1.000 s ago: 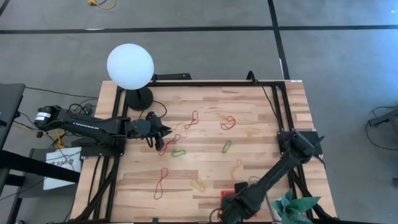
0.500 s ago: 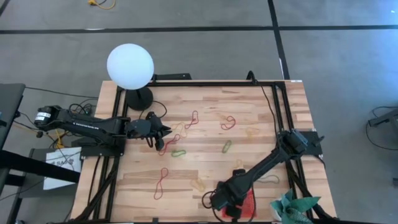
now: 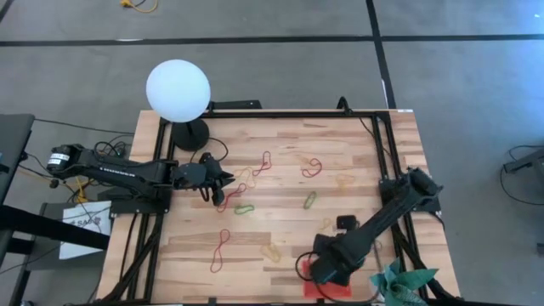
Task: Pick and place items into bin
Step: Put the blue rubber band into the orange bin
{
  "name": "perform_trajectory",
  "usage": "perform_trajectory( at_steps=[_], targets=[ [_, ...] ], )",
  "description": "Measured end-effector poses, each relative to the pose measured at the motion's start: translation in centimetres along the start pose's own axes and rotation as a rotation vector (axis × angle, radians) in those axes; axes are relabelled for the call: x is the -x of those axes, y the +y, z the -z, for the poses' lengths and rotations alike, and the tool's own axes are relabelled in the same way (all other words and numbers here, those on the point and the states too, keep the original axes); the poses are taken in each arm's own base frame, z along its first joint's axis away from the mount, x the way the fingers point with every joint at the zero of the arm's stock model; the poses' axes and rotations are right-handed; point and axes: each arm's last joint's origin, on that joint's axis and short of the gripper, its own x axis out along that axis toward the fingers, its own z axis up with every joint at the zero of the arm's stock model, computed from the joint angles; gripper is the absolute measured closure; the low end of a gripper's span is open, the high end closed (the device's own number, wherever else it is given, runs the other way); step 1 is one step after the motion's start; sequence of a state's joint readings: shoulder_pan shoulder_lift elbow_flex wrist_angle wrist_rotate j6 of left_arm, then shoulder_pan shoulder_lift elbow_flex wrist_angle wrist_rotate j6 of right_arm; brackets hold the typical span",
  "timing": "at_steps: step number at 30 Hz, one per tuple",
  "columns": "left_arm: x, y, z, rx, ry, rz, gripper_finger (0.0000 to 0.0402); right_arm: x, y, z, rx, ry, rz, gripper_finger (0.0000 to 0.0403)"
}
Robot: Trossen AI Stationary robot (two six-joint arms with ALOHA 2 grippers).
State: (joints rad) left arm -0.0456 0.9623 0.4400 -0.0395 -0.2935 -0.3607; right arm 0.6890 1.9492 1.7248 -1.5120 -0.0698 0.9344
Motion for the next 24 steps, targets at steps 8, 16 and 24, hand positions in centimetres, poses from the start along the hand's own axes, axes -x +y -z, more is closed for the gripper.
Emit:
perform_trajectory(
  at_steps=[8,16,24],
  targets=[
    [0.0,0.0,0.0,0.000,0.000,0.000,0.0339,1.8,-0.9,1.1,-0.034,-0.133,0.026,0.0321],
    [0.0,0.0,0.0,-0.001,-0.001,-0.001,0.0339,-3.2,-2.3,0.7,-0.046,0.086,0.066,0.0321],
    [0.0,0.0,0.0,-0.001,-0.003,-0.006,0.0339,-7.6,-4.4,-0.5,0.066,0.082,-0.083,0.0321]
  ],
)
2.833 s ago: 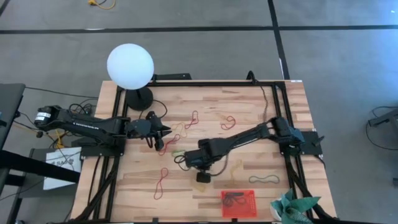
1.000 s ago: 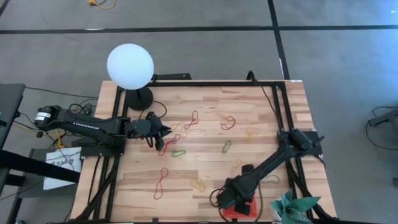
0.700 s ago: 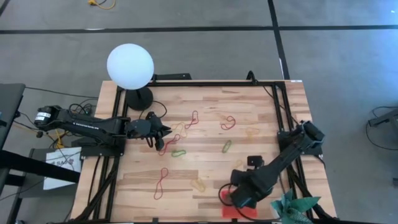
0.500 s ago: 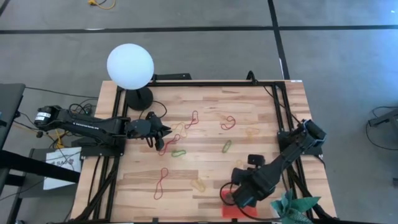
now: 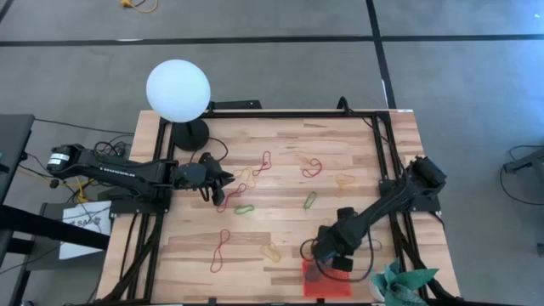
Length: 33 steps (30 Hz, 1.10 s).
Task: Pick and place items into bin
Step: Put the blue rubber band into the orange bin
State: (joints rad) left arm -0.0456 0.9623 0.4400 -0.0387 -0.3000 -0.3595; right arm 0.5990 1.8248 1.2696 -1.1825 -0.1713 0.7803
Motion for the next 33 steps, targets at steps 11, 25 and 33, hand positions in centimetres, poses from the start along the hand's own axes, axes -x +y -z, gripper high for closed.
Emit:
perform_trajectory(
  at_steps=[11,25,33],
  targets=[
    [0.0,0.0,0.0,-0.004,0.000,0.000,0.0339,-3.7,-4.3,1.1,-0.025,-0.133,-0.191,0.0321],
    [0.0,0.0,0.0,-0.044,-0.004,0.000,0.0339,-6.3,-5.1,2.2,-0.104,-0.120,-0.190,0.0321],
    [0.0,0.0,0.0,-0.043,-0.004,0.000,0.0339,-6.4,-4.7,2.6,-0.097,-0.152,-0.153,0.0378]
  ],
)
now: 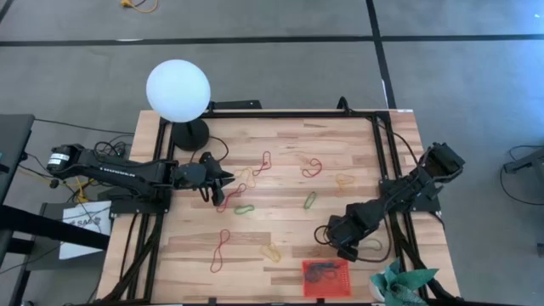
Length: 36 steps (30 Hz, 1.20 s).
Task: Pick and place items into bin
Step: Put the blue rubber band into the orange bin
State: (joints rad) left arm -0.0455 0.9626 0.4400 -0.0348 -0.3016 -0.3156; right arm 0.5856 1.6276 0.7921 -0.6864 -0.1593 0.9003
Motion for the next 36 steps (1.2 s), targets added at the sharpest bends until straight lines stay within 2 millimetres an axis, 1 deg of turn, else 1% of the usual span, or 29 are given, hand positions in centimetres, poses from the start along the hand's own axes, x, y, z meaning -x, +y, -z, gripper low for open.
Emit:
perform_trajectory(
  at_steps=[2,5,6,9,14,16,20,23,26,28,32,34,36],
  targets=[
    [0.0,0.0,0.0,0.001,0.000,0.000,0.0339,0.0,0.3,0.1,0.017,0.003,-0.008,0.0395],
    [0.0,0.0,0.0,0.002,0.000,0.000,0.0339,0.7,0.8,0.0,0.026,0.010,0.000,0.0396],
    [0.0,0.0,0.0,0.002,0.000,0.000,0.0339,1.2,1.0,-0.1,0.023,0.017,0.001,0.0399],
    [0.0,0.0,0.0,0.003,-0.001,0.000,0.0339,3.6,1.9,-0.3,0.033,-0.037,-0.026,0.0400],
    [0.0,0.0,0.0,0.004,-0.003,0.001,0.0339,8.4,3.5,-0.8,0.062,-0.245,-0.083,0.0402],
    [0.0,0.0,0.0,0.003,-0.003,0.001,0.0339,10.5,4.3,-0.8,0.108,-0.343,-0.104,0.0402],
    [0.0,0.0,0.0,0.004,-0.002,0.003,0.0339,13.9,5.7,-0.3,0.230,-0.516,-0.111,0.0402],
    [0.0,0.0,0.0,0.003,-0.001,0.006,0.0339,15.7,6.6,0.1,0.273,-0.597,-0.139,0.0403],
    [0.0,0.0,0.0,0.003,0.000,0.006,0.0339,16.0,7.4,0.5,0.291,-0.632,-0.180,0.0403],
    [0.0,0.0,0.0,0.003,-0.001,0.007,0.0339,15.5,8.1,0.4,0.301,-0.639,-0.195,0.0403],
    [0.0,0.0,0.0,0.003,0.000,0.008,0.0339,13.2,9.5,-0.3,0.321,-0.595,-0.172,0.0403],
    [0.0,0.0,0.0,0.003,0.000,0.008,0.0339,11.9,10.3,-0.6,0.339,-0.556,-0.186,0.0403],
    [0.0,0.0,0.0,0.004,0.000,0.008,0.0339,10.8,11.4,-0.9,0.362,-0.530,-0.237,0.0403]
  ],
)
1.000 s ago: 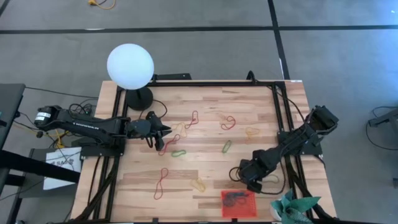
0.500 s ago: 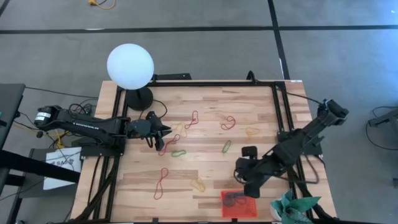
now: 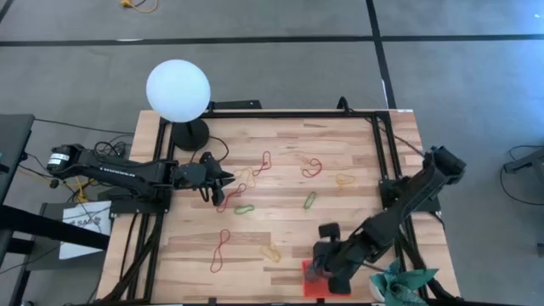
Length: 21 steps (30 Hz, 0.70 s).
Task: Pick and place items into bin
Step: Put the blue rubber band into the orange bin
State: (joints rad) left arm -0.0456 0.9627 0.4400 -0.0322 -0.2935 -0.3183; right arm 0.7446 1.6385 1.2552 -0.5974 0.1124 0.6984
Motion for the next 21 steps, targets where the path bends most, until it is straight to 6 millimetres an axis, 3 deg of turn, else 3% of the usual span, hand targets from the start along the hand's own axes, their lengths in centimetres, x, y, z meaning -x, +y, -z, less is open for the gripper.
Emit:
perform_trajectory(
  at_steps=[5,10,13,21],
  targets=[
    [0.0,0.0,0.0,0.000,-0.001,0.000,0.0339,-1.6,1.7,0.4,0.012,0.028,-0.145,0.0403],
    [0.0,0.0,0.0,0.001,-0.003,0.001,0.0339,-1.3,3.7,1.0,0.054,0.037,-0.296,0.0403],
    [0.0,0.0,0.0,0.001,-0.003,0.001,0.0339,-1.1,3.9,1.4,0.061,0.018,-0.248,0.0403],
    [0.0,0.0,0.0,0.001,-0.003,0.001,0.0339,-1.4,2.1,1.3,0.011,0.055,-0.106,0.0403]
  ],
)
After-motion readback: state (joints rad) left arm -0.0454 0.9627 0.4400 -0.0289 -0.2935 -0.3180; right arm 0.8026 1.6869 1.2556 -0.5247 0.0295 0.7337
